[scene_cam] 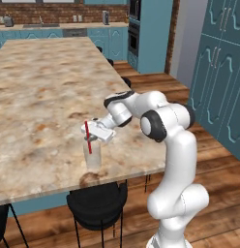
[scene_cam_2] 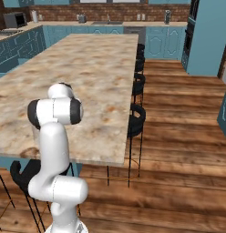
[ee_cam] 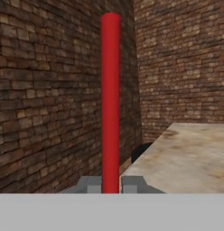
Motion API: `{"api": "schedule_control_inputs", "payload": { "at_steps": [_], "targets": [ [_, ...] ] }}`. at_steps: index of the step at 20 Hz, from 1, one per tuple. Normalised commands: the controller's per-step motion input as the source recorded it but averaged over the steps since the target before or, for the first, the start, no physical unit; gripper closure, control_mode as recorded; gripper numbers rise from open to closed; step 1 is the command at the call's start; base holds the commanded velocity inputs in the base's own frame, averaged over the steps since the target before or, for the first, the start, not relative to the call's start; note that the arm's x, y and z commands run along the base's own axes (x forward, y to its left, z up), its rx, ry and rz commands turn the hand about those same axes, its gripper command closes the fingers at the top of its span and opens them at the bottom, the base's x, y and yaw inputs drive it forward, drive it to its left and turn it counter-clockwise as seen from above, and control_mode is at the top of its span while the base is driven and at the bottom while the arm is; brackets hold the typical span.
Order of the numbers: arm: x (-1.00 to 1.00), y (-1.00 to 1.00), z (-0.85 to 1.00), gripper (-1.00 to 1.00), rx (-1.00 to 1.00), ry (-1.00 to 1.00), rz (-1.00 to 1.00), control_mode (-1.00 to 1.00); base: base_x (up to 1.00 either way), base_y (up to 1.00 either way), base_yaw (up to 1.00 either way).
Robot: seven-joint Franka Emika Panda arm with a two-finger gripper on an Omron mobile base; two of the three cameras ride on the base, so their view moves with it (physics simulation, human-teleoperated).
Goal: Take a straw from the drawer in front and place it inside the glass cup on the dining counter.
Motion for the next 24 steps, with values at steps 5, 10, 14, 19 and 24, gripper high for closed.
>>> {"api": "schedule_control_inputs", "payload": {
  "at_steps": [5, 10, 14, 19, 24],
  "targets": [
    [-0.04, 0.0, -0.11, 1.0, 0.0, -0.02, -0.01, -1.0, 0.0, 0.0, 0.0],
    [-0.23, 0.0, -0.05, 1.0, 0.0, -0.07, -0.01, -1.0, 0.0, 0.0, 0.0],
    [-0.17, 0.02, 0.0, -1.0, 0.0, -0.08, -0.01, -1.0, 0.0, 0.0, 0.0],
    [-0.01, 0.01, 0.0, -1.0, 0.0, -0.1, -0.04, -1.0, 0.0, 0.0, 0.0],
    [0.0, 0.0, 0.0, -1.0, 0.0, -0.12, -0.06, -1.0, 0.0, 0.0, 0.0]
  ]
}}
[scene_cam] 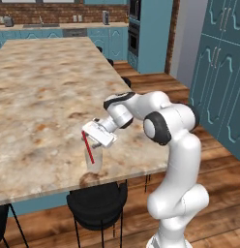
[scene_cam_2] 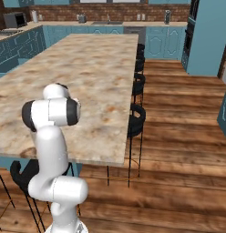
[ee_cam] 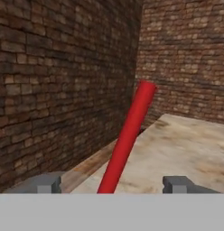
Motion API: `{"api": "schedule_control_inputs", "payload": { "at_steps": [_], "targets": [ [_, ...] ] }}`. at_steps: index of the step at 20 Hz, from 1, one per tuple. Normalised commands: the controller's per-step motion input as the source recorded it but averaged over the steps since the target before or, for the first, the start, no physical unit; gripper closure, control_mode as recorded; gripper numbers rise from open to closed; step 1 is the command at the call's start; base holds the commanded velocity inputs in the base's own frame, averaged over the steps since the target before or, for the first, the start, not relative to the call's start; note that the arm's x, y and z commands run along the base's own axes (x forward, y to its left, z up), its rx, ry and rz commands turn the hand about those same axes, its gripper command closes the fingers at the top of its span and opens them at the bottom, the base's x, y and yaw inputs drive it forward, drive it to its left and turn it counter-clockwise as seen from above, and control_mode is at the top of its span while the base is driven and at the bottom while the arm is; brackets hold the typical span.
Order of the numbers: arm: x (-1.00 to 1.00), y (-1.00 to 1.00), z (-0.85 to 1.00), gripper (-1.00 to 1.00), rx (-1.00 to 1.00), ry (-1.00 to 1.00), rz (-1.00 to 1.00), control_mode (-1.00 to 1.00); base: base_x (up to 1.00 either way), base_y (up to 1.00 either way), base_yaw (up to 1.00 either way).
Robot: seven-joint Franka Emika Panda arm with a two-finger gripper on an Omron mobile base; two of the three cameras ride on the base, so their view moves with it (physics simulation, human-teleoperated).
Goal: Take a straw from the drawer in front and place it inside the glass cup on the dining counter.
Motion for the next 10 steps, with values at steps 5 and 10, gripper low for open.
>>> {"api": "schedule_control_inputs", "payload": {
  "at_steps": [5, 10],
  "targets": [
    [-0.08, -0.1, 0.06, -1.0, 0.0, -0.15, -0.1, -1.0, 0.0, 0.0, 0.0],
    [-0.3, -0.46, 0.28, -1.0, -0.04, -0.17, -0.19, -1.0, 0.0, 0.0, 0.0]
  ]
}}
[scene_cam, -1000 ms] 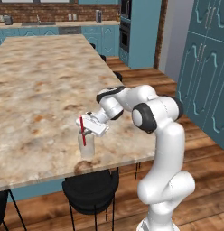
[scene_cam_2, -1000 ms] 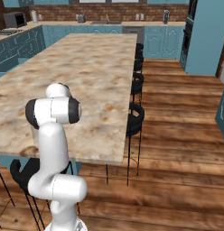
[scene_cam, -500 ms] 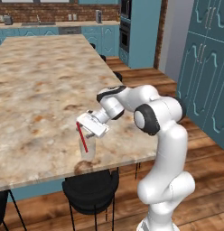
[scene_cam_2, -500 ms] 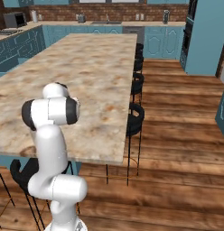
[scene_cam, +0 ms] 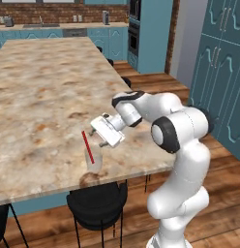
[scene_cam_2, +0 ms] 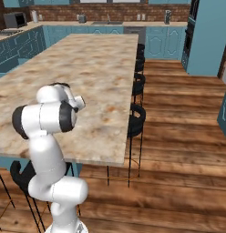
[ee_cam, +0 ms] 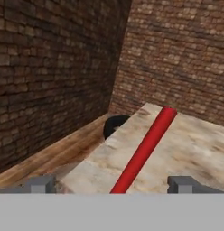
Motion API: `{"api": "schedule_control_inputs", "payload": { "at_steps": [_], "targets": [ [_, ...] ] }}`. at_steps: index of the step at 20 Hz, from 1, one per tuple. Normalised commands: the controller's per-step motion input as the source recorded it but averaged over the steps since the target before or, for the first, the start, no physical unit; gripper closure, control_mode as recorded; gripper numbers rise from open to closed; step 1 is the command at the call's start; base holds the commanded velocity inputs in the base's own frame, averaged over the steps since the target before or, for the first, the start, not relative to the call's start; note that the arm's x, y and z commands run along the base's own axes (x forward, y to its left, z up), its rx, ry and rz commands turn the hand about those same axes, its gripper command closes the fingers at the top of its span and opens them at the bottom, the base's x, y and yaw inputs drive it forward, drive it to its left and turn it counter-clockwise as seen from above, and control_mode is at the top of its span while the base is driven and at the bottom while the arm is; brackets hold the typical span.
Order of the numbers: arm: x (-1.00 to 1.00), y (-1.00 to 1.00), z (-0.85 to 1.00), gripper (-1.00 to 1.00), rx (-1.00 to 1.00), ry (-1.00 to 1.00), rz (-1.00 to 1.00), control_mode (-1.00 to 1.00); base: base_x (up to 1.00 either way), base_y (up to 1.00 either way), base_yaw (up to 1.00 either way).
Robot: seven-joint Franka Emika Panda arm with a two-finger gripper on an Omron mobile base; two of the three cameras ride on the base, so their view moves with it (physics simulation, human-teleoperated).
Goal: Take a straw from the drawer in front and place it inside the glass cup on the dining counter.
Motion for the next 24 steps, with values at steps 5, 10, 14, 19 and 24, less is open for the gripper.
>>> {"api": "schedule_control_inputs", "payload": {
  "at_steps": [5, 10, 14, 19, 24],
  "targets": [
    [-0.42, -0.63, 0.37, -1.0, -0.07, -0.13, -0.17, -1.0, 0.0, 0.0, 0.0],
    [-0.62, -0.69, 0.39, -1.0, -0.17, -0.11, -0.11, -1.0, 0.0, 0.0, 0.0],
    [-0.72, -0.61, 0.43, -1.0, -0.22, -0.04, -0.07, -1.0, 0.0, 0.0, 0.0],
    [-0.72, -0.59, 0.38, -1.0, -0.23, -0.01, -0.06, -1.0, 0.0, 0.0, 0.0],
    [-0.48, -0.48, 0.22, -1.0, -0.21, 0.0, -0.09, -1.0, 0.0, 0.0, 0.0]
  ]
}}
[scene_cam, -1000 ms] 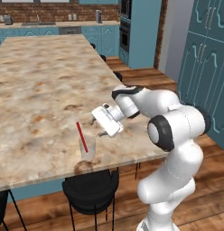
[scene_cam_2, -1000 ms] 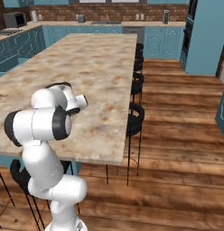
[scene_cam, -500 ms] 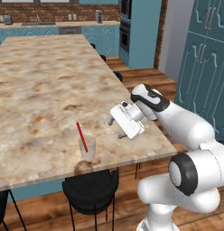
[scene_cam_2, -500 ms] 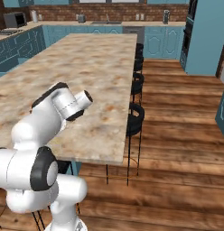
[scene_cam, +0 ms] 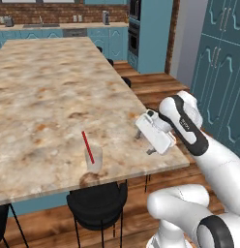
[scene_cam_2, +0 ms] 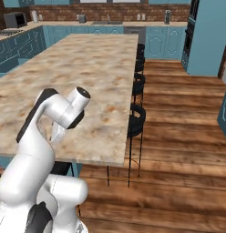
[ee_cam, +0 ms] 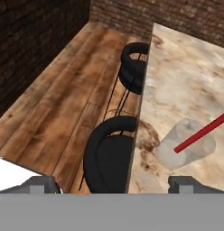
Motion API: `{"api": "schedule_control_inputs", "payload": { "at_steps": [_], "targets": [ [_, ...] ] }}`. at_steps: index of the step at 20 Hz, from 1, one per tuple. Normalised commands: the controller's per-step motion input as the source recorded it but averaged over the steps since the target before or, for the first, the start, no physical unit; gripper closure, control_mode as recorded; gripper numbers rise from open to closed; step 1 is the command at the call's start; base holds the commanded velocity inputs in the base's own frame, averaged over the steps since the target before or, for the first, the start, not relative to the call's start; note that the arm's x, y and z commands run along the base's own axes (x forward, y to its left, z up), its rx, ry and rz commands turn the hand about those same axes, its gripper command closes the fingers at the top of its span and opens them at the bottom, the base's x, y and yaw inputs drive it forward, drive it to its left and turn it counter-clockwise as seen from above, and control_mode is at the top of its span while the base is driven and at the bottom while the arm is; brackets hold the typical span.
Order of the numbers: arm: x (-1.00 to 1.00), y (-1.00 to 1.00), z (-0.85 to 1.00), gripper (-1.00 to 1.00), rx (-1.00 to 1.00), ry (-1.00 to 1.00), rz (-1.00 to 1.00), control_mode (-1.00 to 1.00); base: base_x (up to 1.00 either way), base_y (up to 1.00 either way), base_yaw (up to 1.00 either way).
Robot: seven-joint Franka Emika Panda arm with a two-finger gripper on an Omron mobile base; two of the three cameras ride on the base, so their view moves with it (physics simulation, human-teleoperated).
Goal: Take a straw from the drawer in front and place it inside the glass cup on the dining counter.
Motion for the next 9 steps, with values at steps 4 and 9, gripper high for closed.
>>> {"api": "schedule_control_inputs", "payload": {
  "at_steps": [4, 9],
  "targets": [
    [-0.27, -0.35, 0.15, -1.0, -0.19, 0.0, -0.11, -1.0, 0.0, 0.0, 0.0],
    [-0.19, -0.24, 0.07, -1.0, -0.18, 0.01, -0.12, -1.0, 0.0, 0.0, 0.0]
  ]
}}
